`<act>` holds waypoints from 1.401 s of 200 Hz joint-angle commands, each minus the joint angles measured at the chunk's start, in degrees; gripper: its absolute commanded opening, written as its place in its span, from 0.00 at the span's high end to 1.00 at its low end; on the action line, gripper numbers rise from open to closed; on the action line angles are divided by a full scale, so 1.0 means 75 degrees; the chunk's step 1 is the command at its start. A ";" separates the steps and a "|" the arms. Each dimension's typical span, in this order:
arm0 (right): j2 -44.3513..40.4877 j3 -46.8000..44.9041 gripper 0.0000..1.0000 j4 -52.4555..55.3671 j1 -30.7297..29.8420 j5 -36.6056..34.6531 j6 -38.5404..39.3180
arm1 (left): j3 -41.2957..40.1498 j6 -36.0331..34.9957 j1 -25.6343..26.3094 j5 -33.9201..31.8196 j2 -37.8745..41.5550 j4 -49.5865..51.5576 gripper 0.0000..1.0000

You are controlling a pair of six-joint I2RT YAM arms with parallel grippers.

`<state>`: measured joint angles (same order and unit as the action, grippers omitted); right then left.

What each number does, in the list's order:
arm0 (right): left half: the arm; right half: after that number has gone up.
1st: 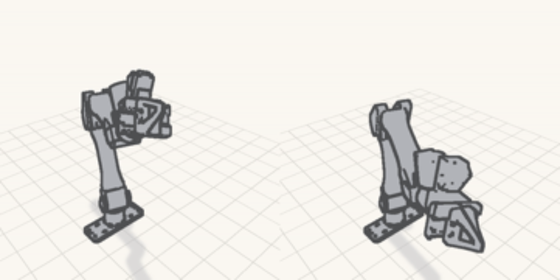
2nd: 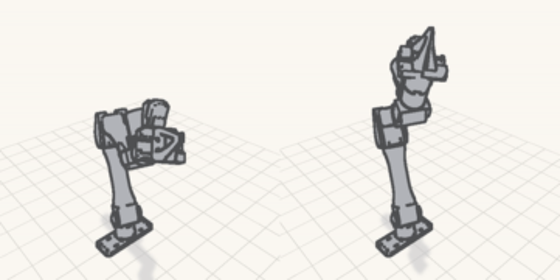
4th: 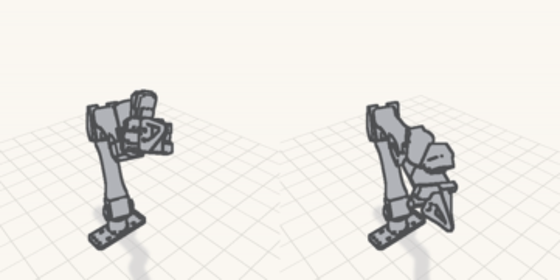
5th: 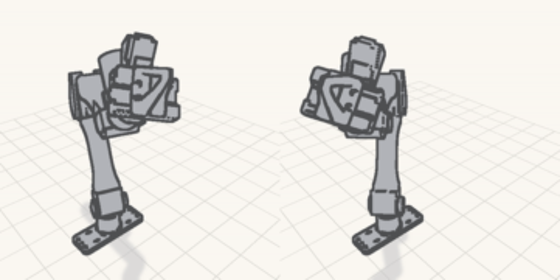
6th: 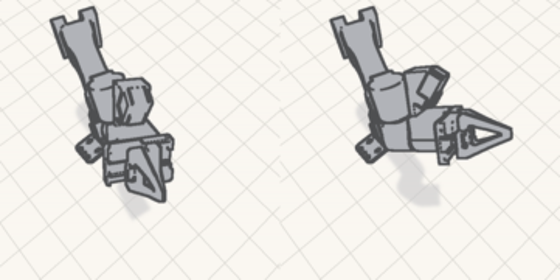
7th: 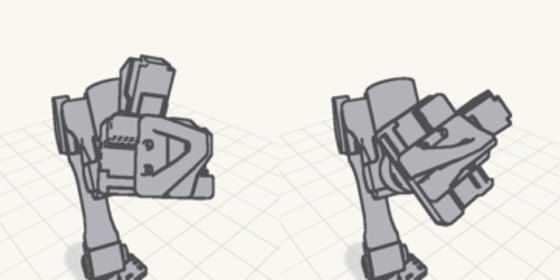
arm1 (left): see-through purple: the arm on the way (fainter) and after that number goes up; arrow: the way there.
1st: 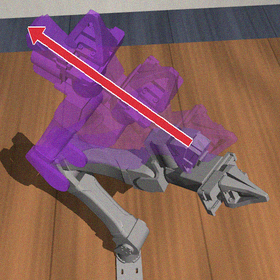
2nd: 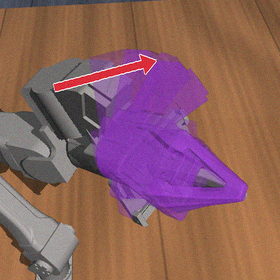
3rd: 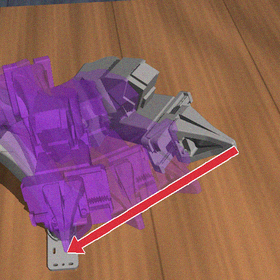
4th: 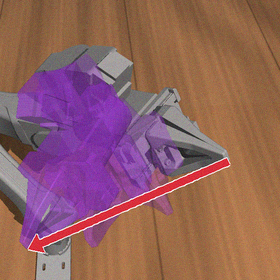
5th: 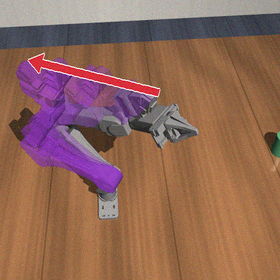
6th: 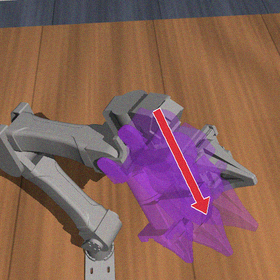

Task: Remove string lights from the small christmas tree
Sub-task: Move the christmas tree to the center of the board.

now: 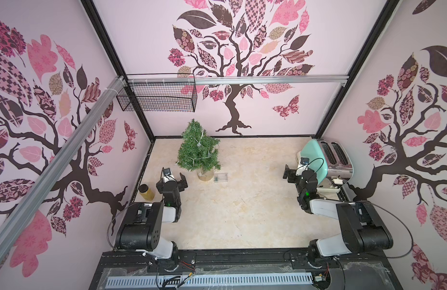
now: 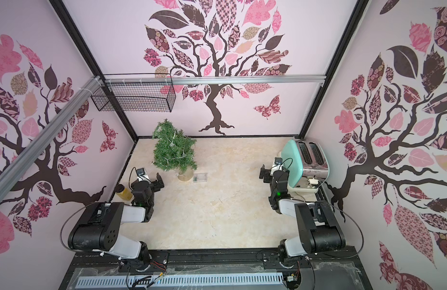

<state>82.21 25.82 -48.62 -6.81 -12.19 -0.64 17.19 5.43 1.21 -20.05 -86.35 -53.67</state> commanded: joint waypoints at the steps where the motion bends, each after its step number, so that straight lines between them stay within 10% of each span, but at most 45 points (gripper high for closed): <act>1: -0.0361 0.0351 0.00 0.1101 -0.0080 -0.0282 -0.0156 | 0.0409 0.0096 0.0001 -0.0393 0.0536 0.0829 0.02; 55: -0.0476 0.1522 0.01 0.2391 -0.0093 -0.0508 -0.2007 | 0.1201 0.1409 -0.0182 -0.1434 0.2076 0.2940 0.02; 83: -0.0603 0.2073 0.00 0.4725 0.0028 -0.1627 -0.5991 | 0.2204 0.2914 -0.0211 -0.2122 0.2120 0.4730 0.02; 115: -0.0901 0.1381 0.01 0.3734 0.0658 -0.0089 -0.7183 | 0.3740 0.4882 -0.0222 -0.2979 0.1813 0.8042 0.02; 181: -0.0822 0.1844 0.00 0.4115 0.0658 0.1327 -0.6055 | 0.3756 0.5487 -0.0901 0.0019 0.2852 0.7735 0.03; 224: -0.0833 0.1733 0.00 0.3623 0.0651 0.2177 -0.5779 | 0.4825 0.6291 -0.2314 0.2783 0.1733 0.7436 0.14; 280: -0.0873 0.1639 0.01 0.2740 0.0655 0.3198 -0.5962 | 0.6345 0.6297 -0.2418 0.4788 -0.0981 0.6774 0.24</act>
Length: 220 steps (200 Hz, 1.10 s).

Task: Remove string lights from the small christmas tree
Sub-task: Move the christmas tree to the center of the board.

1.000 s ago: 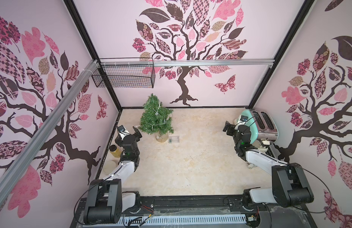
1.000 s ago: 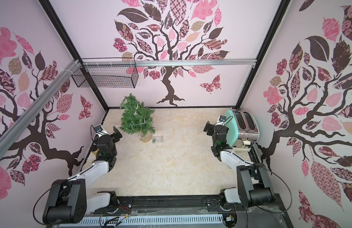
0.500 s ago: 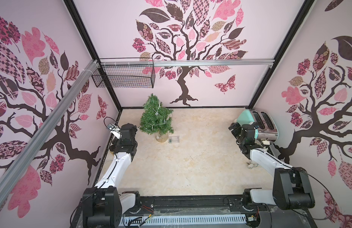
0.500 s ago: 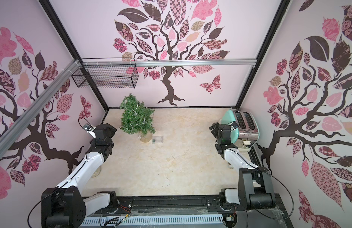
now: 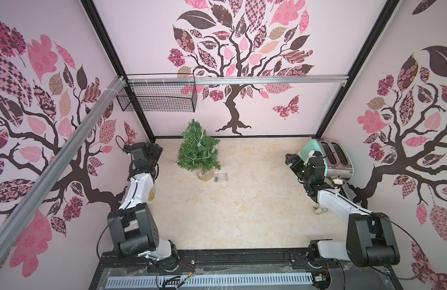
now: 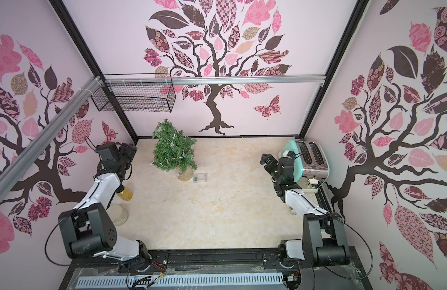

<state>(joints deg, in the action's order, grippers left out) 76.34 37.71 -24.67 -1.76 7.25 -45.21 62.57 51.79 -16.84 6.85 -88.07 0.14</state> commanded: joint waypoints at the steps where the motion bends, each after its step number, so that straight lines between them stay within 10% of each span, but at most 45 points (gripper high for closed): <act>1: -0.0094 0.0056 0.01 -0.0458 -0.0015 0.0623 -0.0025 | 0.0313 0.0115 -0.0008 0.1222 -0.0797 -0.0421 0.24; 220: -0.0991 0.0191 0.12 -0.0354 -0.0015 0.0990 0.0041 | 0.0372 0.2236 0.1446 0.3370 -0.5174 -0.5640 0.52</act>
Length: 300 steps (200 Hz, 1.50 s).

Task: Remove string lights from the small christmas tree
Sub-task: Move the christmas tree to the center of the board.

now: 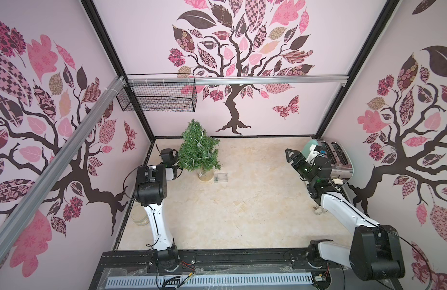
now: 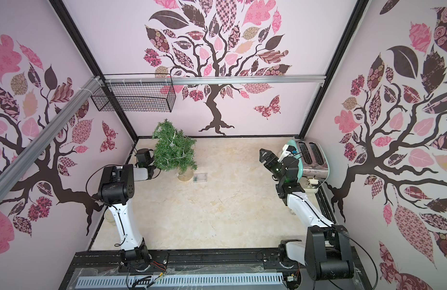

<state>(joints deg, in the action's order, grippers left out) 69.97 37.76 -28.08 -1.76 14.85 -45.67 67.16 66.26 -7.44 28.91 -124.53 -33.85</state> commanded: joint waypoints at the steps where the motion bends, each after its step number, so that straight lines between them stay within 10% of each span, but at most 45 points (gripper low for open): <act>1: -0.0142 0.0189 0.12 0.0112 -0.0013 -0.0029 0.0101 | -0.0243 0.0324 0.0206 0.0444 -0.0321 -0.1140 0.52; 300: -0.0889 -0.0101 0.15 0.0904 -0.0019 -0.0386 -0.0092 | -0.1567 0.1020 0.3698 0.1125 -0.1241 -0.4475 0.58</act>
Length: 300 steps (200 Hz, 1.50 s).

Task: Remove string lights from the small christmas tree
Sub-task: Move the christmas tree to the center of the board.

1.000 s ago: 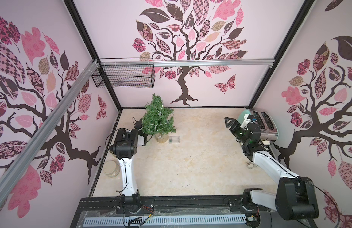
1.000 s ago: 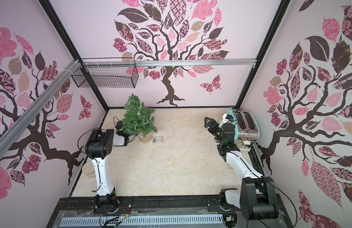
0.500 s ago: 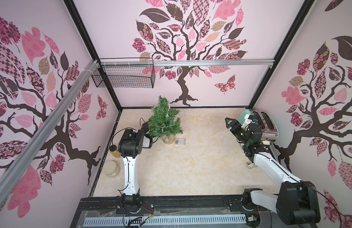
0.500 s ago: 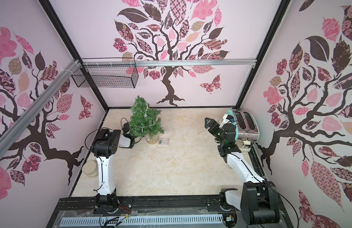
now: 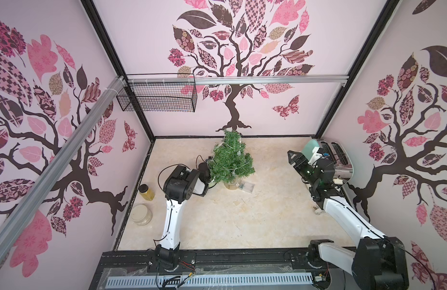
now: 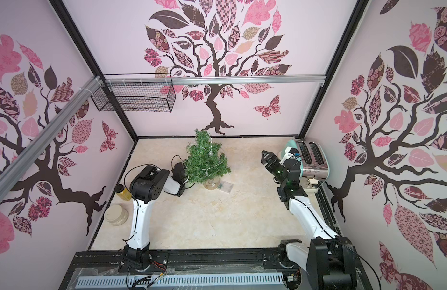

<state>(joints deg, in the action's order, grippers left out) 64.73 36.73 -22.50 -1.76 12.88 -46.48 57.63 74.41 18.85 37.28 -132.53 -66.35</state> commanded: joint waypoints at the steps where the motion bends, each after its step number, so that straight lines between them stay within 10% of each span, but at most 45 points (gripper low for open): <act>1: -0.0191 0.0036 0.15 0.0169 -0.0021 -0.0124 0.0018 | -0.0310 -0.0073 0.0193 0.0010 -0.0170 -0.0142 0.59; 98: -0.0226 0.0291 0.05 -0.0254 -0.0017 0.1086 -0.0119 | -0.3147 0.0135 -0.0726 -0.1723 0.2615 0.0286 0.44; 147: -0.0794 0.0536 0.21 -0.0211 -0.0327 0.2042 0.0325 | -0.4133 -0.0093 -0.0633 -0.2709 0.5194 0.2107 0.38; 222: -0.1213 0.1485 0.39 0.1109 -0.2314 0.1733 0.1482 | -0.3758 -0.1623 -0.0125 -0.4793 1.0976 0.8333 0.20; 245: -0.1002 0.1851 0.41 0.1426 -0.2867 0.1429 0.1867 | -0.2956 -0.2276 -0.0065 -0.4953 1.1562 0.9475 0.02; 300: -0.0265 0.2321 0.50 0.1481 -0.3677 0.0931 0.2168 | -0.2105 -0.2704 -0.0042 -0.4818 1.1736 1.0370 0.02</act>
<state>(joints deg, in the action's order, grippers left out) 61.23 51.24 -12.51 -27.35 22.28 -32.51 41.25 57.08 18.31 1.39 -45.06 5.61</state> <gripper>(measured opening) 0.515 0.981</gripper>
